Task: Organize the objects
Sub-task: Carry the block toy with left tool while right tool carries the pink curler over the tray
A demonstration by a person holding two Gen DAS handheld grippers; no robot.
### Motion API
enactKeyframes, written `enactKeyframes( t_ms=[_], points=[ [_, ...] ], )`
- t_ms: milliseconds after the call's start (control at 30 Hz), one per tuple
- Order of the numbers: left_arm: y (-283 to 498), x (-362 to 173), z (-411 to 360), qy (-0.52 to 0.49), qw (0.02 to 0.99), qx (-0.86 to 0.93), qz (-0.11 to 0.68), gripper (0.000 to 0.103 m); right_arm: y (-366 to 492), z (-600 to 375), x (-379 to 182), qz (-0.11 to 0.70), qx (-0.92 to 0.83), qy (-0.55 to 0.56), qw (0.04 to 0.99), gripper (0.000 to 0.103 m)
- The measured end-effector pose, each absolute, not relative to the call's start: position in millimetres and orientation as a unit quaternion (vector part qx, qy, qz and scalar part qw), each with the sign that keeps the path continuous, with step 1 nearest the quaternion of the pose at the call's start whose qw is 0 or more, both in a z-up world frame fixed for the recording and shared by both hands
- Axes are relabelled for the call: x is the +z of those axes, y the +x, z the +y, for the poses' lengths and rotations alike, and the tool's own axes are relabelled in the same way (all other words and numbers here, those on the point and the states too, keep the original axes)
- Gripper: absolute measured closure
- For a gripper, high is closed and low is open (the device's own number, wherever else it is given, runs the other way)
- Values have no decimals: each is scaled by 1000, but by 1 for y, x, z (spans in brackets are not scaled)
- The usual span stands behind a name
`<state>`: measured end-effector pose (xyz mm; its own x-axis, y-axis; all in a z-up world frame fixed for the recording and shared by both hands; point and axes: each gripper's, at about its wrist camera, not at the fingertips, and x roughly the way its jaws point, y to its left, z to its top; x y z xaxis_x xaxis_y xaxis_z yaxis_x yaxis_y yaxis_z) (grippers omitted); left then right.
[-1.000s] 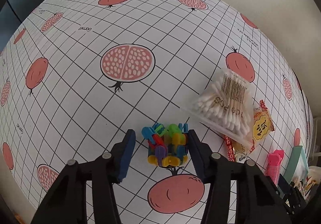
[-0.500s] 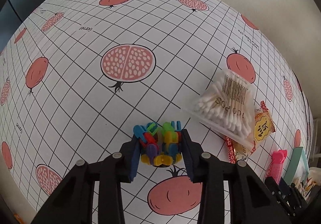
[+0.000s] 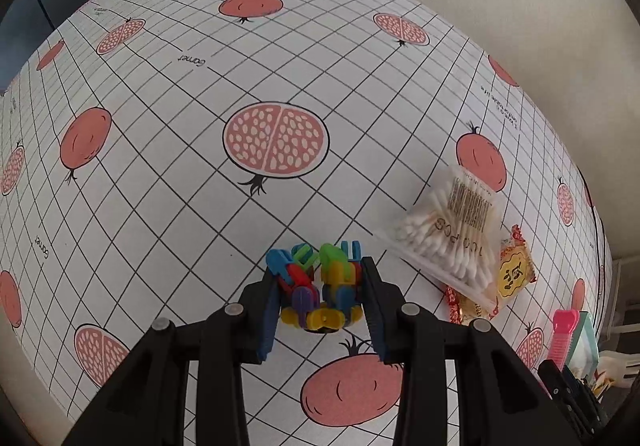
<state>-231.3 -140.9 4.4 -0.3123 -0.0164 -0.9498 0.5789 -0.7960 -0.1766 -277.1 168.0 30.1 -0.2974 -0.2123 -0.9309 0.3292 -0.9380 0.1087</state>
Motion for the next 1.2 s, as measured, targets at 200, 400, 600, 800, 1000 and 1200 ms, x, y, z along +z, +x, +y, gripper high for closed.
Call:
enactKeyframes(
  t_ms=[200, 400, 600, 800, 1000, 1200],
  points=[
    [-230, 42, -136, 518, 190, -794, 255, 64, -282, 174, 53, 26, -819, 546, 173, 75],
    [-234, 72, -121, 487, 176, -818, 251, 64, -282, 192, 72, 17, -831, 531, 166, 75],
    [-239, 90, -90, 475, 147, -831, 248, 64, -282, 220, 81, -1, -837, 526, 152, 75],
    [-251, 90, -40, 483, 108, -837, 235, 64, -282, 256, 87, -20, -842, 523, 133, 75],
    [-260, 86, 9, 494, 70, -837, 226, 64, -283, 289, 90, -35, -845, 522, 113, 75],
    [-265, 86, 57, 501, 33, -840, 204, 64, -284, 327, 91, -56, -847, 521, 89, 75]
  ],
)
